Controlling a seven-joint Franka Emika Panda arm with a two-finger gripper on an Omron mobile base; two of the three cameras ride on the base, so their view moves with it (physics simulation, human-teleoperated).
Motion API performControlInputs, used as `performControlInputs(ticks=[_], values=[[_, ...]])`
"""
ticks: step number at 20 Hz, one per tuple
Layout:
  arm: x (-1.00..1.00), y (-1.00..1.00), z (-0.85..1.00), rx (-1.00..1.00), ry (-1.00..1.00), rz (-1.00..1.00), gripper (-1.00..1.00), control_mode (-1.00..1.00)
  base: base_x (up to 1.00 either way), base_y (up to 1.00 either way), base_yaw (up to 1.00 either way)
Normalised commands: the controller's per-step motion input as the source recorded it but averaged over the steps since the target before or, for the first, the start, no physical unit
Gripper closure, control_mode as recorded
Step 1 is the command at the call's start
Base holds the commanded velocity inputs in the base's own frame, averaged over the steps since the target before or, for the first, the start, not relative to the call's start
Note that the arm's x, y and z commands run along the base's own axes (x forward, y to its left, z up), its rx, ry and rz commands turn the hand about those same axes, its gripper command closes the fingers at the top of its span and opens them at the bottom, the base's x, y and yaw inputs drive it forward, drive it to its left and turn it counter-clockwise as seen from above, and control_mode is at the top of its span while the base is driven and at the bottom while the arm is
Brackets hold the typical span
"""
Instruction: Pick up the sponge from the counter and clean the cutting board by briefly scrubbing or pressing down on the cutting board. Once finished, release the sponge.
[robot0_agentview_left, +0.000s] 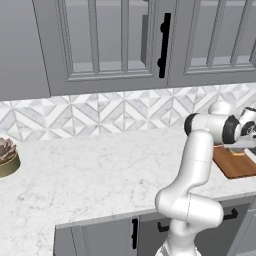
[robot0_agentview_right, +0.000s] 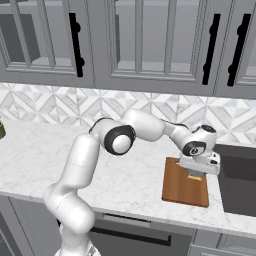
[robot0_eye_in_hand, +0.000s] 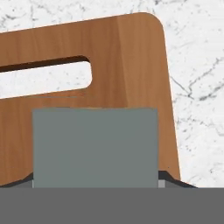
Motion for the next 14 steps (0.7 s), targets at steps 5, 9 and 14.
performControlInputs(ticks=[5, 9, 14], values=[[-0.86, 0.00, -0.17, 0.00, 0.03, 0.00, 1.00, -1.00, 0.00, 0.00, 0.00], [-0.57, 0.02, -0.64, -0.01, 0.02, 0.00, 1.00, -1.00, 0.00, 0.00, 0.00], [-0.01, 0.09, -0.93, -0.02, 0.00, 0.00, 1.00, -1.00, 0.00, 0.00, 0.00]])
